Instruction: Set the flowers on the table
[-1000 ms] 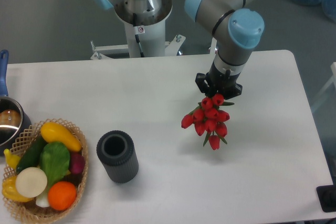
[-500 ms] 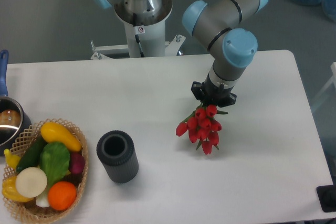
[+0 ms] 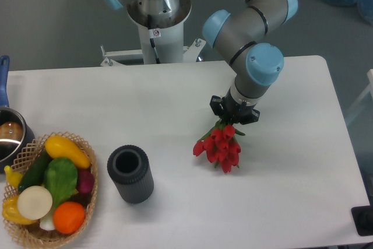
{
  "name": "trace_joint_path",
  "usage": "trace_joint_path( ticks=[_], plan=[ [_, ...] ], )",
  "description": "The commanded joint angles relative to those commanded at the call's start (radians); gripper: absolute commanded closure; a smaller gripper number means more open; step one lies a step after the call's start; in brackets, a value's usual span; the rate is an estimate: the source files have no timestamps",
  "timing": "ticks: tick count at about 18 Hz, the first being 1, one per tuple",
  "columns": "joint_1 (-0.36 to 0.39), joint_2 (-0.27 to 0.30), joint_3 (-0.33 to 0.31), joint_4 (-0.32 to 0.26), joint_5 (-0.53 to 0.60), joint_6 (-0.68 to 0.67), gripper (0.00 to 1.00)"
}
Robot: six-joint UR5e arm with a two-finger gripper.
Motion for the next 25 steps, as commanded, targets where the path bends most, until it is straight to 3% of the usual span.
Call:
trace_joint_path(
  ticks=[2, 6, 7, 9, 12, 14, 19, 22, 25],
  plan=[
    [0.002, 0.002, 0.003, 0.000, 0.003, 0.002, 0.59],
    [0.006, 0.003, 0.037, -0.006, 0.002, -0.002, 0.39],
    [0.009, 0.005, 0.037, -0.005, 0.003, -0.002, 0.27],
    [0.020, 0.012, 0.041, -0.005, 0.003, -0.002, 0.23],
    [0.069, 0.054, 0.090, -0.005, -0.006, 0.003, 0.00],
    [0.087, 0.083, 0.126, 0.000, -0.008, 0.002, 0.00],
    [0.155, 0.133, 0.140, 0.087, -0.014, -0.035, 0.00],
    [0.219, 0.188, 0.146, 0.097, -0.087, -0.028, 0.00],
    [0.264, 0.207, 0.198, 0.095, -0.139, -0.025, 0.00]
  ],
)
